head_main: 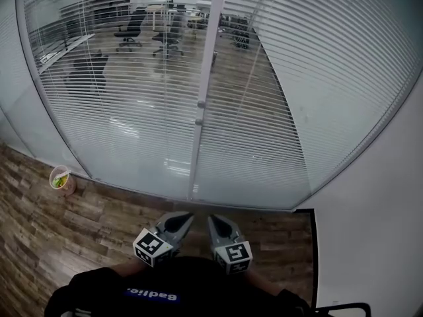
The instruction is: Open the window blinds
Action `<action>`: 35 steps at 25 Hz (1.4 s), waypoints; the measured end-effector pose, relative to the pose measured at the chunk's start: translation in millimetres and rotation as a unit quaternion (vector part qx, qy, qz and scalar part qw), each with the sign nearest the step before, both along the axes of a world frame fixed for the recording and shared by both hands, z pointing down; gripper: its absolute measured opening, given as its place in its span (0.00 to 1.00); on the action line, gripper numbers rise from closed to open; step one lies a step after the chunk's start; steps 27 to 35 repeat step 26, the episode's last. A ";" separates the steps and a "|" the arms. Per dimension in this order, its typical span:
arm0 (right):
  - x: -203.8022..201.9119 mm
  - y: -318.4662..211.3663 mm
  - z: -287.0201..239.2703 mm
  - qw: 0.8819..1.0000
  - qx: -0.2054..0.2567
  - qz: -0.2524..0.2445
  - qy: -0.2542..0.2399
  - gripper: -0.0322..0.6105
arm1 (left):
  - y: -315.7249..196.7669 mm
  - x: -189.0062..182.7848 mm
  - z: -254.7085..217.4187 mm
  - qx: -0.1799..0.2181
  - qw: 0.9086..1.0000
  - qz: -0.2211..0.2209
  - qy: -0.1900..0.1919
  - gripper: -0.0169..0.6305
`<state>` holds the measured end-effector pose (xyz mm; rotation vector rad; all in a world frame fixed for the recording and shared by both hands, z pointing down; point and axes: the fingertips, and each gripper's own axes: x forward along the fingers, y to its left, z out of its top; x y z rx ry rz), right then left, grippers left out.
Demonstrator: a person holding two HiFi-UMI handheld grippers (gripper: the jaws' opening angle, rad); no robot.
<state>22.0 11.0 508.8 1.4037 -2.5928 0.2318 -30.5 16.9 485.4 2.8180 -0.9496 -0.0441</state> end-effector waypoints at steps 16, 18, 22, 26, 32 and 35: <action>0.2 3.6 3.5 1.000 -0.005 0.012 0.004 0.05 | 3.7 -0.1 2.9 -0.003 1.000 0.010 -0.004 0.02; 0.9 3.5 5.5 1.000 -0.006 0.012 0.004 0.05 | 3.9 0.1 3.5 -0.004 1.000 0.009 -0.005 0.02; -0.7 5.9 6.8 1.000 -0.004 0.008 0.002 0.05 | 6.5 -0.3 3.9 -0.004 1.000 0.009 -0.004 0.02; -5.2 7.0 3.7 1.000 -0.002 0.000 -0.002 0.05 | 6.8 -1.0 6.1 -0.003 1.000 0.009 -0.007 0.02; -5.2 7.0 3.7 1.000 -0.002 0.000 -0.002 0.05 | 6.8 -1.0 6.1 -0.003 1.000 0.009 -0.007 0.02; -5.2 7.0 3.7 1.000 -0.002 0.000 -0.002 0.05 | 6.8 -1.0 6.1 -0.003 1.000 0.009 -0.007 0.02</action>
